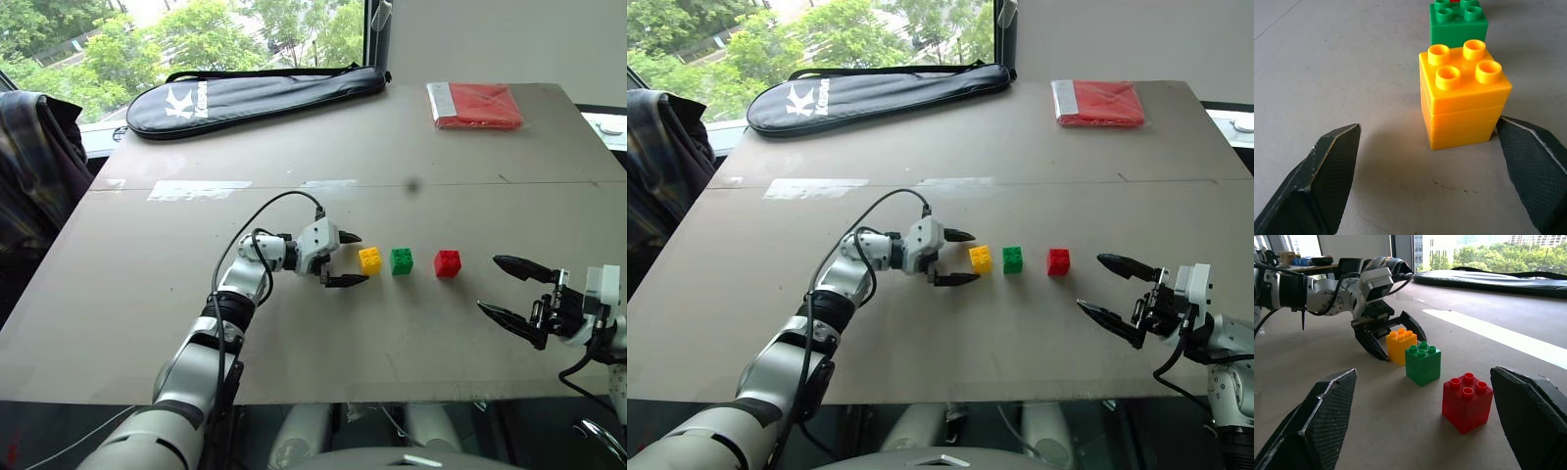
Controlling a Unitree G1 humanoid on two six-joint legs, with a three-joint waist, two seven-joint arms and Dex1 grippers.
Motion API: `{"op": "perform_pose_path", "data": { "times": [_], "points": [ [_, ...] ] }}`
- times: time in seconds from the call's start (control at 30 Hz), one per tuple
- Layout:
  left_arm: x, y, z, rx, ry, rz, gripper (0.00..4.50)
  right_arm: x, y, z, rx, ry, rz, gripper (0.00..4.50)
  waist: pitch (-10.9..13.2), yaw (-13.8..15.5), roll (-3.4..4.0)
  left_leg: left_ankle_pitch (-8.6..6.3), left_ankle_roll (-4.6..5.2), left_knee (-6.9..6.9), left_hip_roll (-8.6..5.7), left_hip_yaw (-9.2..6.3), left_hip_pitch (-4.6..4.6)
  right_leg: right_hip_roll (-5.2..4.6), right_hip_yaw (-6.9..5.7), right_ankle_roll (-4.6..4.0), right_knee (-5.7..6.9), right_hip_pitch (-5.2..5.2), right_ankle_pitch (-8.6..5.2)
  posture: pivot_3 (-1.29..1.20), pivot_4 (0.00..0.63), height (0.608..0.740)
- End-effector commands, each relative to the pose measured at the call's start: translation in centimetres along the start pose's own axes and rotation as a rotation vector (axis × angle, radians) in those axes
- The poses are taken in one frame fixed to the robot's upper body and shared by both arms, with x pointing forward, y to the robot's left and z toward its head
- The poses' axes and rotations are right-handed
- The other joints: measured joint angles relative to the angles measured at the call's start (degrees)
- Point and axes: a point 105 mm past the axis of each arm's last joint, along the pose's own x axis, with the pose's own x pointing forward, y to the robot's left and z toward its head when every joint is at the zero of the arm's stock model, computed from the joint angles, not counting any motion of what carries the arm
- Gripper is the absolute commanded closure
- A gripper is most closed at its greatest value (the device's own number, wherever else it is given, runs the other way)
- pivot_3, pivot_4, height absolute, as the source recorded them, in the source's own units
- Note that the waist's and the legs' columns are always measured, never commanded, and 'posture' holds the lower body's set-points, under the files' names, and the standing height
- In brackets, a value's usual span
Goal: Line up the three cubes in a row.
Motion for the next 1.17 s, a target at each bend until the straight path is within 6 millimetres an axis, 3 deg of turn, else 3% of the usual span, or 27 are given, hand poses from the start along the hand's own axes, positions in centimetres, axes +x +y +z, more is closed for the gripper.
{"op": "perform_pose_path", "data": {
  "times": [0.03, 0.23, 0.4, 0.67, 0.87, 1.0, 1.17],
  "points": [
    [-1.0, -0.1, -0.8, -0.013, 0.040, 0.019, 0.04, 0.2, 0.0, 0.4, -0.021, -0.015, 0.013, 0.00, 0.0, -0.2, 0.00, 0.00, 0.00, 0.00, 0.00, 0.00, 0.00, 0.00, 0.00, 0.00, 0.00, 0.00, 0.00, 0.00, 0.150, 0.712],
    [-2.1, -0.3, -0.8, -0.026, 0.033, 0.048, 0.04, 0.3, 0.1, 0.1, -0.013, -0.013, 0.019, 0.00, 0.0, -1.1, 0.01, 0.00, 0.00, 0.00, 0.01, -0.01, 0.00, -0.07, 0.02, 0.00, 0.00, -0.01, 0.00, 0.00, 0.150, 0.712],
    [-4.5, -1.3, 1.1, -0.076, -0.065, 0.129, 0.04, -0.7, 0.2, -1.2, 0.020, 0.022, -0.011, 0.00, 0.0, -1.2, 0.02, -0.01, -0.01, -0.08, 0.06, 0.00, 0.00, -0.12, 0.07, -0.02, 0.00, -0.07, 0.00, 0.00, 0.150, 0.712],
    [-7.3, -5.6, 2.5, -0.223, -0.101, 0.296, 0.04, -1.8, 0.3, -3.3, 0.049, 0.100, -0.045, 0.00, 0.0, -0.6, 0.04, -0.02, -0.01, -0.14, 0.05, 0.03, -0.05, -0.25, 0.24, -0.04, -0.05, -0.17, 0.00, 0.00, 0.150, 0.712],
    [-8.2, -7.7, 0.7, -0.285, 0.031, 0.488, 0.04, -2.4, -0.7, -4.3, 0.057, 0.146, -0.099, 0.00, 0.0, -0.5, 0.05, -0.02, -0.02, -0.14, 0.08, 0.05, -0.03, -0.22, 0.39, -0.04, -0.04, -0.13, -0.01, 0.00, 0.150, 0.712],
    [-8.3, -9.1, -0.9, -0.351, 0.063, 0.534, 0.04, -2.5, -1.0, -4.7, 0.066, 0.162, -0.109, 0.00, 0.0, -0.3, 0.05, -0.02, -0.02, -0.14, 0.08, 0.05, 0.01, -0.21, 0.36, -0.04, -0.05, -0.08, -0.02, 0.00, 0.150, 0.712],
    [-8.5, -9.9, -1.5, -0.362, 0.072, 0.529, 0.04, -2.3, -1.3, -4.6, 0.062, 0.167, -0.105, 0.00, 0.0, -0.2, 0.10, -0.03, -0.01, -0.15, 0.09, 0.14, 0.03, -0.22, 0.28, -0.04, -0.06, -0.08, -0.02, 0.00, 0.150, 0.712]
  ]
}}
